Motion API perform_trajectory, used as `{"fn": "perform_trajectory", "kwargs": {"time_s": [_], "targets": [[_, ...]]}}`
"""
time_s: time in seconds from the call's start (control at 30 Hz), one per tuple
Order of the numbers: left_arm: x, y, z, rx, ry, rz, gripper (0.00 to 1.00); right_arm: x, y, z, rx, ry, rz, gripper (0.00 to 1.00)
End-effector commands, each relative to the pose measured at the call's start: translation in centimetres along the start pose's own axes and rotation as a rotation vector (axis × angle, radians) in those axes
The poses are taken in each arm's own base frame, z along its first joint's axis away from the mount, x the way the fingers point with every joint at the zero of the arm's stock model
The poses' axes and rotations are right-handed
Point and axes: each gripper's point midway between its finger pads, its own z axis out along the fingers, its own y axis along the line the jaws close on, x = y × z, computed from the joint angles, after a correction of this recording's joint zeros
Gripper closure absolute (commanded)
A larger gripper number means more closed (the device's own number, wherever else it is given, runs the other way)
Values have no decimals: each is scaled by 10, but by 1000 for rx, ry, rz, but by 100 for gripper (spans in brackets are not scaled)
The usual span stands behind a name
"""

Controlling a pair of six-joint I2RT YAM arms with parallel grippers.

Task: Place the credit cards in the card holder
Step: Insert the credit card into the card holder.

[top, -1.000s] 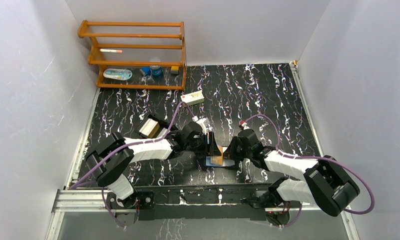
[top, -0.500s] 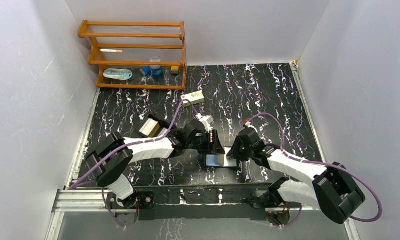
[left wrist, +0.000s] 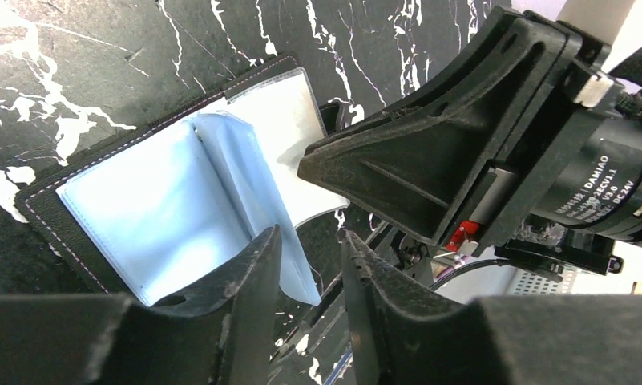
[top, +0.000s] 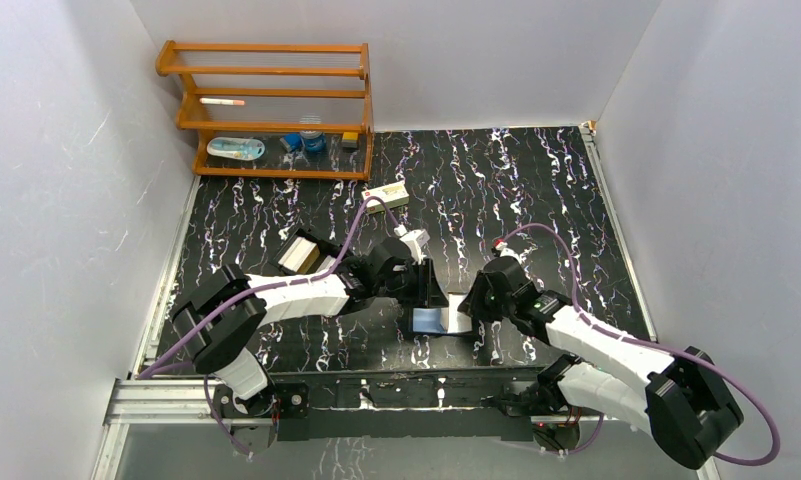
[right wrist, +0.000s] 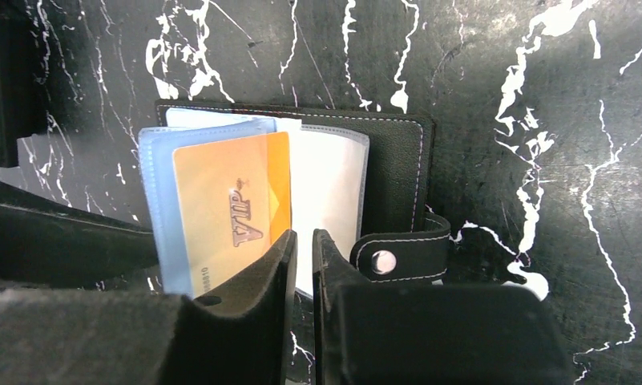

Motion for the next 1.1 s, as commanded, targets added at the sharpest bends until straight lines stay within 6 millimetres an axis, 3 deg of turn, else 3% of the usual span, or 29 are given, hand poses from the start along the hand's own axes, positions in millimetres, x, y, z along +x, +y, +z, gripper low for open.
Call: {"fn": "perform_trajectory", "kwargs": {"time_s": [0.0, 0.17, 0.4, 0.63, 0.83, 1.07], "targets": [[2, -4, 3, 29, 3, 28, 70, -19, 19, -11, -52, -61, 7, 80], [3, -6, 7, 48, 10, 27, 83, -23, 32, -19, -118, -76, 18, 80], [7, 0, 10, 35, 23, 24, 91, -27, 42, -25, -177, -105, 65, 70], [9, 0, 12, 40, 30, 26, 88, -33, 55, -25, -225, -116, 80, 61], [10, 2, 12, 34, 33, 25, 82, -40, 55, -19, -187, -120, 74, 60], [12, 2, 13, 33, 40, 29, 86, -44, 59, -18, -198, -125, 69, 60]]}}
